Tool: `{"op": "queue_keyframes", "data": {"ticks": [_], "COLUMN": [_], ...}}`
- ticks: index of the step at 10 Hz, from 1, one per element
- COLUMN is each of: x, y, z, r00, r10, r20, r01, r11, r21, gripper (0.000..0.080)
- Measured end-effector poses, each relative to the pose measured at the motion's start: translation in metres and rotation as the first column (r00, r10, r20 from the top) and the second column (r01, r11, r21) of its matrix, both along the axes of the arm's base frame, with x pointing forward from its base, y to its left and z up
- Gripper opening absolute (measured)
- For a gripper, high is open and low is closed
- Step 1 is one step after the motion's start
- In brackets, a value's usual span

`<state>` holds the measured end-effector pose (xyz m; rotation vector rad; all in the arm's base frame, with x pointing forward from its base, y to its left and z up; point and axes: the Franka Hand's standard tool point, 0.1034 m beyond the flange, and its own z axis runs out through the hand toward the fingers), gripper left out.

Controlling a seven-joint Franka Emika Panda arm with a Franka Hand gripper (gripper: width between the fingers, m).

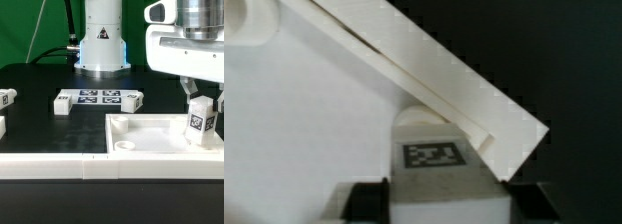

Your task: Assemble one leg

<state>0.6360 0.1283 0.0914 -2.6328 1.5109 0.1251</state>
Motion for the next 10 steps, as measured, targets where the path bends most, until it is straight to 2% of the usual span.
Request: {"op": "queue_keyframes", "data": {"ticks": [1,2,3,4,5,7,8,10], "x": [-0.0001,-0.0001,-0.0003,-0.0012,-0.0021,-0.0030,-0.0020,-0.0015], "y": [0.0007,0.0007,0.0008,0.0017,0.0027,0.0025,0.0021,0.0034], "z": [0.0000,-0.0001,-0.0004,-0.0017,-0.0033,-0.0057,-0.0053,-0.0044], "r00": [1.000,1.000,0.998,0.996,0.982,0.903,0.822,0.686], "r10": [-0.017,0.016,0.055,0.094,0.189,0.428,0.567,0.726], "r20": [-0.002,0.002,0.007,0.007,0.014,0.037,0.046,0.052], "r01": [0.017,-0.016,-0.055,-0.094,-0.189,-0.427,-0.566,-0.723], "r11": [1.000,1.000,0.998,0.996,0.982,0.904,0.824,0.688], "r21": [0.000,0.001,0.001,0.000,-0.005,-0.019,-0.040,-0.062], "gripper": [0.0300,0.0392,0.0529,0.0529,0.0625,0.0642,0.0649,0.0649]}}
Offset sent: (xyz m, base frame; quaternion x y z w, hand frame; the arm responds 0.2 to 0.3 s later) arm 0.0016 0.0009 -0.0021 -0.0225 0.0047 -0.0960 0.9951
